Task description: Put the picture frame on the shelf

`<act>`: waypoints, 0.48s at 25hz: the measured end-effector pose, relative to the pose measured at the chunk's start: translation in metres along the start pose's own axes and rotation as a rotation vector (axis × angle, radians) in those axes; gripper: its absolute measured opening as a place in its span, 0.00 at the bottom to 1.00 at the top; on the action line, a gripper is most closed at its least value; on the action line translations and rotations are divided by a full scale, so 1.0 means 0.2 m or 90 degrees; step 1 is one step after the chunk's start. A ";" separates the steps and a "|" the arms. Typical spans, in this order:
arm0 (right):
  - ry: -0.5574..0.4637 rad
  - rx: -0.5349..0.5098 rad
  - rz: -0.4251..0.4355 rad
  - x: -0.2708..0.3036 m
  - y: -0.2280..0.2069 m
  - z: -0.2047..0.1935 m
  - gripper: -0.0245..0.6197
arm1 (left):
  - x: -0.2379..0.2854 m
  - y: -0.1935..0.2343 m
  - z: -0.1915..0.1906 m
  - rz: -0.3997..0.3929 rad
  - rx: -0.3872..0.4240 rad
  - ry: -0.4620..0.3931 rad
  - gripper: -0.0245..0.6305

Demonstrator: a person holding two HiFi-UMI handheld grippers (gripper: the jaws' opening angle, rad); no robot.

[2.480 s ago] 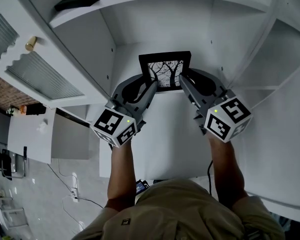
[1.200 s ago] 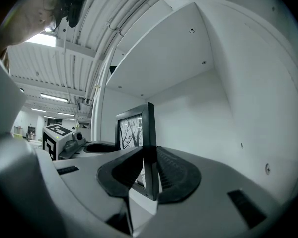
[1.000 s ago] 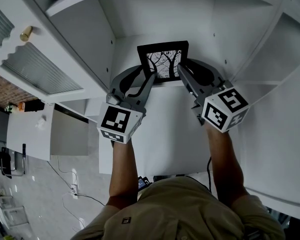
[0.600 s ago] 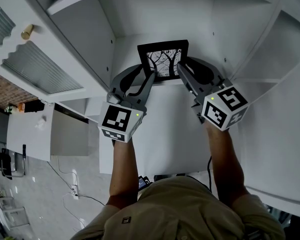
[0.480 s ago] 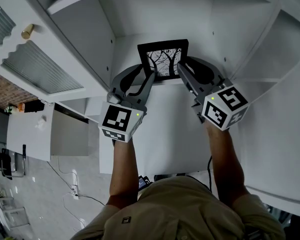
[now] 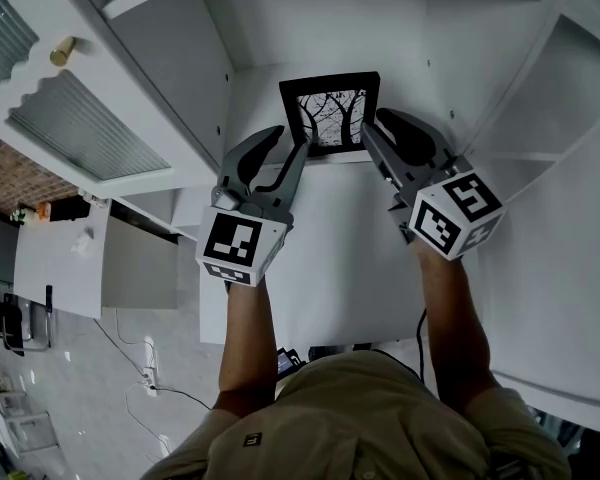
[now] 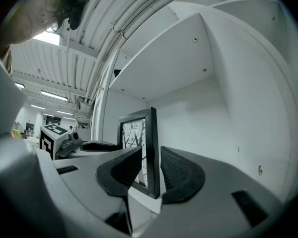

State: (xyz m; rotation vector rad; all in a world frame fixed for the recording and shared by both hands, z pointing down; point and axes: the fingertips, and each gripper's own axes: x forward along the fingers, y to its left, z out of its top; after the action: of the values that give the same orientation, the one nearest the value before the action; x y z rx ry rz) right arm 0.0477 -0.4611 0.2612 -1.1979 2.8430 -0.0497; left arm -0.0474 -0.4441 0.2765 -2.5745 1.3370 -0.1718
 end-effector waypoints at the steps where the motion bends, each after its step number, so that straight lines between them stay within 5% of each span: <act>1: -0.002 -0.001 -0.002 -0.01 0.00 0.01 0.19 | -0.01 0.00 0.01 0.000 0.000 -0.003 0.21; 12: -0.034 -0.020 -0.012 -0.18 0.12 0.09 0.19 | -0.23 -0.10 0.14 -0.003 0.000 -0.062 0.19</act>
State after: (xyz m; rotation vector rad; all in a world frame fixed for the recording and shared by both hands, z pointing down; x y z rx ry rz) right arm 0.0565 -0.4182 0.2432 -1.2120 2.7966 0.0255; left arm -0.0524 -0.3916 0.2537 -2.5501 1.2962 -0.0463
